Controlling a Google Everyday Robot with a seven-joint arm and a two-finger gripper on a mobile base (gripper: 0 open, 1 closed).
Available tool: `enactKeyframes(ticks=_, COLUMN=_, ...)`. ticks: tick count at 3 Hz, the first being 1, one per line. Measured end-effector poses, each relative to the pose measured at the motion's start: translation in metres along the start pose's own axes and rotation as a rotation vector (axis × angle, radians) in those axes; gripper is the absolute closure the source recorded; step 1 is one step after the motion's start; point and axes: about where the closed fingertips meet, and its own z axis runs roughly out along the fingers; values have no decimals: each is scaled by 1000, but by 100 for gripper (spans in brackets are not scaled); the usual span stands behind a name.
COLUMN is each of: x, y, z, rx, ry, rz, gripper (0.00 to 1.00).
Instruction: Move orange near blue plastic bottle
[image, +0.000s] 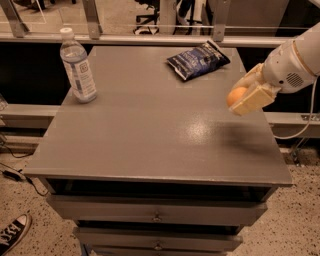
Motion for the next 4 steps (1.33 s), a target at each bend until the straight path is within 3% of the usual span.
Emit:
enactKeyframes(ticks=1, x=0, y=0, z=0, rx=0, ry=0, rz=0, gripper=100)
enactKeyframes(ticks=3, x=-71, y=6, z=59, rx=-63, ry=-163, rz=-56, gripper=100)
enactKeyframes(ticks=4, x=-124, y=-4, z=75, rx=-62, ry=-247, rz=-127, gripper=100)
